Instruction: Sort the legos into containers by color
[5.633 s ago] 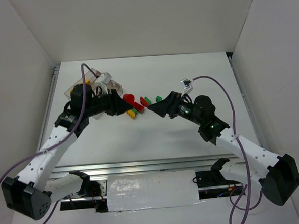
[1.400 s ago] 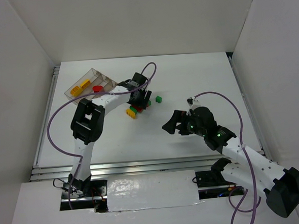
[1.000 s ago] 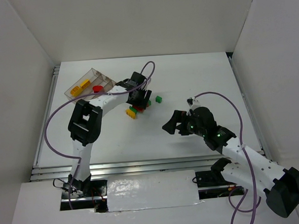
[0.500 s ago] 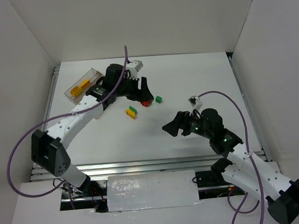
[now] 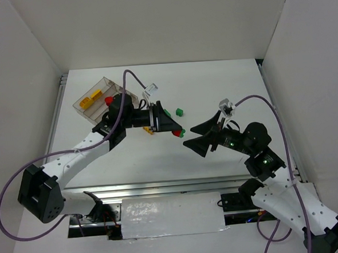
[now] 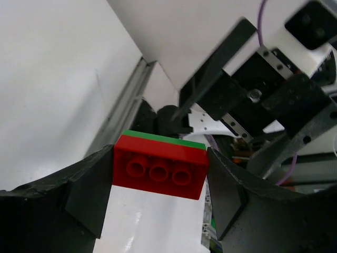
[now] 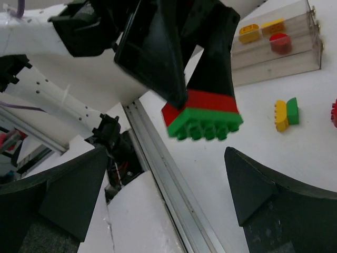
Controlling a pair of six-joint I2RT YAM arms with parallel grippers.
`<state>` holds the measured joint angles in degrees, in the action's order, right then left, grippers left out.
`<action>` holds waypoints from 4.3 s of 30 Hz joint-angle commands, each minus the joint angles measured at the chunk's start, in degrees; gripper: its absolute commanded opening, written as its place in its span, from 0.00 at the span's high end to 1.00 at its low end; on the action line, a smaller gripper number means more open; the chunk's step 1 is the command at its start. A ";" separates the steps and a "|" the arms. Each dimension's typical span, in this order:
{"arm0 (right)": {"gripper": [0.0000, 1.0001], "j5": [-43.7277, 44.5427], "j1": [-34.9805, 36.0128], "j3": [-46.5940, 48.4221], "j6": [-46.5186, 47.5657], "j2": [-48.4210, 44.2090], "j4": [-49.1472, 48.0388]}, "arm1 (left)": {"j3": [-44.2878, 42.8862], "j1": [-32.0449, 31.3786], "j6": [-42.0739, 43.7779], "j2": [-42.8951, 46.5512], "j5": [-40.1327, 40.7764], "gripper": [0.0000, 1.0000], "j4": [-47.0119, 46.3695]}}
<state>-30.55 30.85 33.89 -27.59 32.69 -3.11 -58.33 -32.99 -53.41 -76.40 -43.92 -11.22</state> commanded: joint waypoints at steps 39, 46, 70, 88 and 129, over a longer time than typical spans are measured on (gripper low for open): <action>0.40 -13.66 -0.44 -0.75 -22.68 7.65 -25.45 | 3.22 -5.77 -6.01 9.08 -3.63 1.00 -16.02; 1.00 -14.90 -0.44 -2.51 -21.36 6.25 -26.61 | 2.17 -5.68 -5.57 9.08 -5.03 1.00 -16.20; 1.00 -17.36 -0.70 -3.04 -11.70 3.00 -20.19 | -4.77 -1.04 10.40 11.80 -2.41 1.00 3.11; 1.00 8.57 -0.62 1.97 -6.77 2.47 6.97 | -32.01 23.50 7.71 -14.19 64.12 1.00 40.75; 1.00 5.84 -0.35 -1.11 -8.88 13.88 1.10 | -32.39 28.96 4.62 -20.92 63.53 0.01 39.53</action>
<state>-25.45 30.35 31.46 -35.77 43.83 1.98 -91.64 -2.76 -50.89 -105.43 21.58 29.91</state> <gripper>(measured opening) 0.715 0.994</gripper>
